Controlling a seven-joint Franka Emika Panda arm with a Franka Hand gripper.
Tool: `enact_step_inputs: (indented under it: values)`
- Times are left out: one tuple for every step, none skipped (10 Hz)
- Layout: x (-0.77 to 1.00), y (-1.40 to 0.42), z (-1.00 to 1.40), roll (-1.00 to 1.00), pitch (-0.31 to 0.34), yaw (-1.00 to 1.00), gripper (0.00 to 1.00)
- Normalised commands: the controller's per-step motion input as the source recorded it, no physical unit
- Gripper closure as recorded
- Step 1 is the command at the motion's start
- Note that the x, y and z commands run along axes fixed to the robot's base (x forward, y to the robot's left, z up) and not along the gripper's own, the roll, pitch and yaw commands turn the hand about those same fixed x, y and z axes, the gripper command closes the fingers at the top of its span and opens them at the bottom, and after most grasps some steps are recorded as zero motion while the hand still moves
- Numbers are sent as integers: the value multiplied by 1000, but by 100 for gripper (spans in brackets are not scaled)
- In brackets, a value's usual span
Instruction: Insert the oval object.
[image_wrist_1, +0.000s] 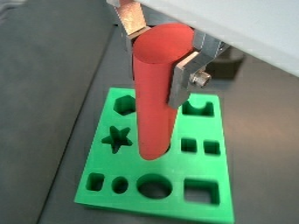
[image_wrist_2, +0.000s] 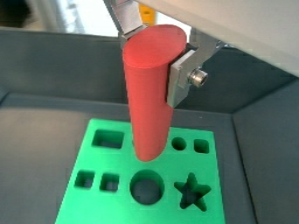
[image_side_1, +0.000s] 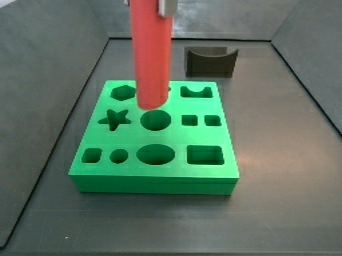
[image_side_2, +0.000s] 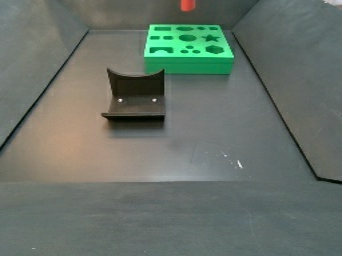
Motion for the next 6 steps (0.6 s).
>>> enact_step_inputs:
  values:
    - [3, -266, -189, 1, 0, -949, 100]
    - [3, -263, -191, 3, 0, -949, 100]
    - [23, -246, -240, 21, 0, -934, 100]
    - [37, -231, -274, 36, 0, -926, 100]
    - [43, -231, -274, 36, 0, -923, 100]
    - [37, -226, -280, 39, 0, -926, 100]
